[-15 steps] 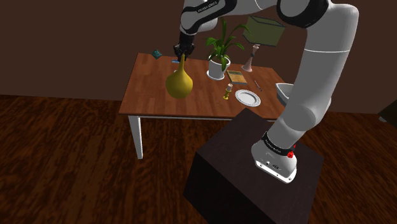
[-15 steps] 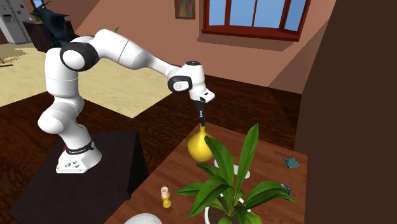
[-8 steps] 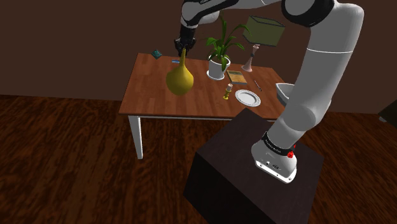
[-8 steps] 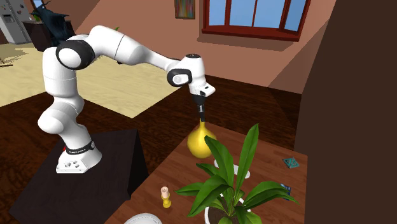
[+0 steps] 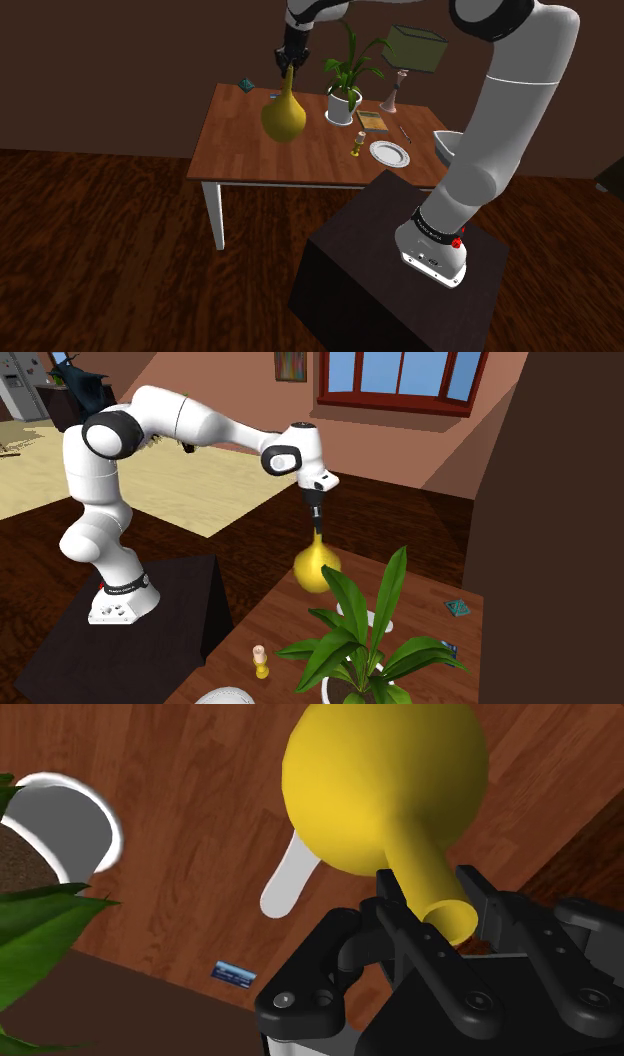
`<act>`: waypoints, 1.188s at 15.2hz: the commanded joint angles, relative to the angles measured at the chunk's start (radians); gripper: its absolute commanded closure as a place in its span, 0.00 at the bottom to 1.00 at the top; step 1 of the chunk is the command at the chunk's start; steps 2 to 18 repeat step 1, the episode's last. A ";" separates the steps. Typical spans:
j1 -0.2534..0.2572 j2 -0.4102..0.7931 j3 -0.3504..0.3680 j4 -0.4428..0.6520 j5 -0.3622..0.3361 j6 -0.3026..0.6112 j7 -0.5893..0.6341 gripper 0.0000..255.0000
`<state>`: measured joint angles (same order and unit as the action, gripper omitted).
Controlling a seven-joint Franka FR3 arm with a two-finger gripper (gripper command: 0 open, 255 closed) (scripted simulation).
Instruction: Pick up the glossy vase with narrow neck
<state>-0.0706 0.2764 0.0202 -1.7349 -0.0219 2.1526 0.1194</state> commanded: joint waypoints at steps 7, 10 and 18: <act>0.001 -0.005 0.001 0.007 0.000 -0.010 0.001 1.00; 0.001 -0.005 0.001 0.007 0.000 -0.010 0.001 1.00; 0.001 -0.005 0.001 0.007 0.000 -0.010 0.001 1.00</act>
